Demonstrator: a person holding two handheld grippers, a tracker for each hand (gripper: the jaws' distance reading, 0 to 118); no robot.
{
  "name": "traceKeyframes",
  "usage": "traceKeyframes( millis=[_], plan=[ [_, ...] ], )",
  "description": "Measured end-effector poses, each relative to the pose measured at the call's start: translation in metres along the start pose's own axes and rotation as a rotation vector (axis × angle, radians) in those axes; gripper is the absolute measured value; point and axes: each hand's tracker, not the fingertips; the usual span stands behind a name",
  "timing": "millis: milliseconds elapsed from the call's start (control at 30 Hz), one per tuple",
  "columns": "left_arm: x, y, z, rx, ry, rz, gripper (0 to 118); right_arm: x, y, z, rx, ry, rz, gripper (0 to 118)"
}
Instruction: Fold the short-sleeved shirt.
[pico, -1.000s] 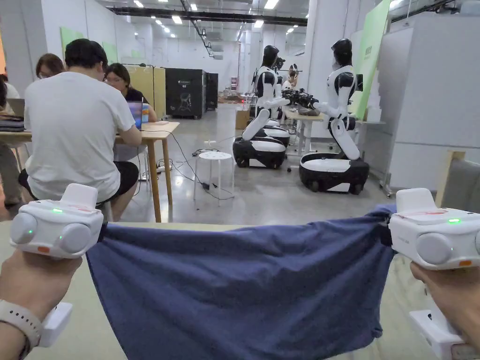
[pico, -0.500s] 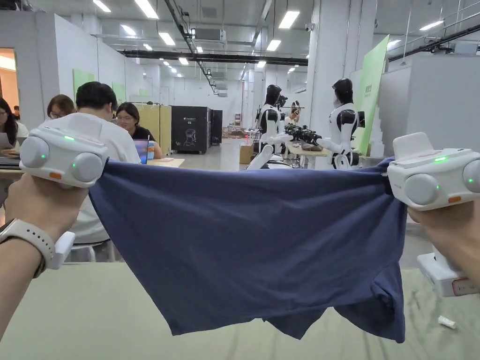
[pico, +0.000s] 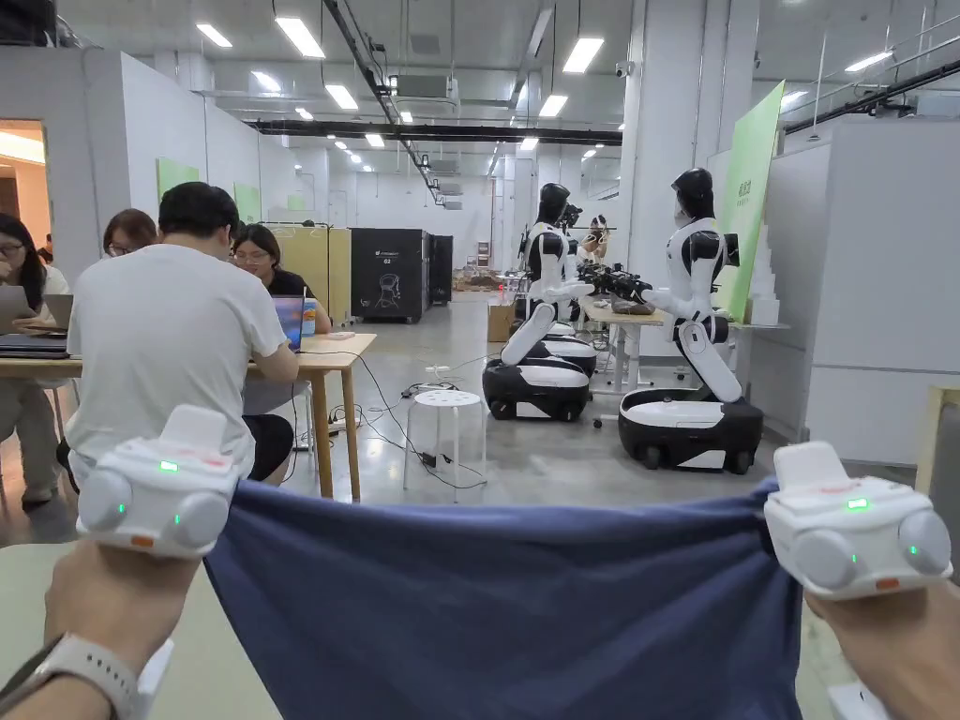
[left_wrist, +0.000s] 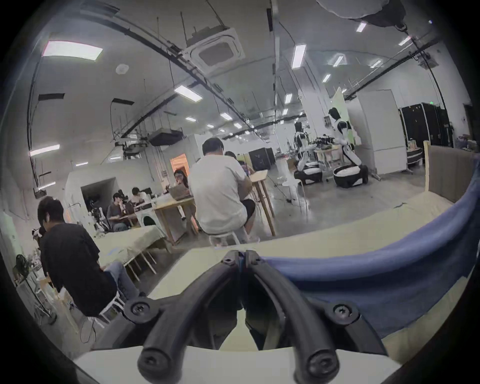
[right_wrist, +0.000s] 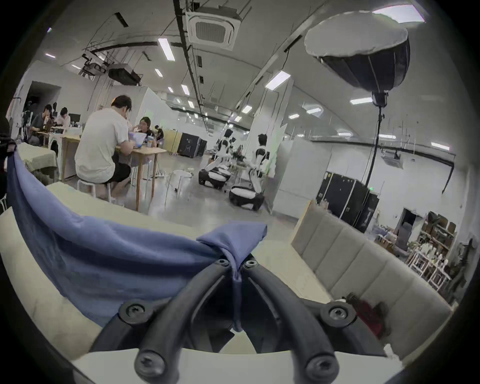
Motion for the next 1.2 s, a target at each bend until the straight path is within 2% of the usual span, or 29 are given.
traceKeyframes(
  millis=[167,333,367,433,533,633,733,800,833,867,900,933,967,1000,1033,1067,1100,1200],
  plan=[
    [0.002,-0.047,0.035,-0.069,-0.031,0.006,0,0.002,-0.047,0.021,-0.058,0.022,0.016,2],
    [-0.001,-0.093,0.098,-0.131,-0.070,0.016,0,0.004,-0.099,0.073,-0.110,0.030,0.062,2],
    [-0.002,-0.104,0.111,-0.158,-0.098,0.022,0,0.006,-0.113,0.086,-0.113,0.039,0.048,2],
    [-0.002,-0.130,0.138,-0.182,-0.115,0.012,0,-0.001,-0.134,0.125,-0.138,0.054,0.087,2],
    [-0.001,-0.176,0.184,-0.243,-0.160,-0.065,0,0.005,-0.186,0.151,-0.190,0.095,0.099,2],
    [-0.001,-0.223,0.232,-0.334,-0.217,-0.077,0,-0.003,-0.240,0.181,-0.289,0.162,0.147,2],
    [-0.001,-0.274,0.251,-0.457,-0.260,-0.070,0,-0.015,-0.290,0.198,-0.379,0.229,0.183,2],
    [-0.002,-0.297,0.258,-0.496,-0.264,-0.053,0,-0.021,-0.307,0.205,-0.406,0.241,0.166,3],
    [-0.004,-0.303,0.260,-0.482,-0.266,-0.046,3,-0.022,-0.310,0.207,-0.404,0.241,0.147,7],
    [-0.008,-0.306,0.257,-0.475,-0.270,-0.034,6,-0.022,-0.310,0.210,-0.389,0.259,0.120,22],
    [-0.012,-0.300,0.262,-0.428,-0.262,0.010,15,-0.020,-0.306,0.214,-0.357,0.291,0.089,55],
    [-0.016,-0.293,0.268,-0.395,-0.261,0.031,27,-0.018,-0.299,0.219,-0.347,0.296,0.078,79],
    [-0.019,-0.280,0.276,-0.350,-0.244,0.054,36,-0.019,-0.289,0.225,-0.343,0.294,0.075,89],
    [-0.022,-0.267,0.284,-0.290,-0.242,0.074,36,-0.021,-0.278,0.233,-0.307,0.295,0.057,89],
    [-0.021,-0.252,0.294,-0.227,-0.254,0.088,78,-0.023,-0.265,0.243,-0.242,0.309,0.022,116],
    [-0.018,-0.237,0.303,-0.174,-0.264,0.097,97,-0.027,-0.245,0.259,-0.178,0.334,-0.011,118],
    [-0.012,-0.225,0.310,-0.130,-0.286,0.091,103,-0.034,-0.232,0.265,-0.155,0.352,-0.028,116],
    [0.013,-0.195,0.322,-0.045,-0.319,0.064,102,-0.059,-0.207,0.268,-0.049,0.377,-0.061,116]
  ],
)
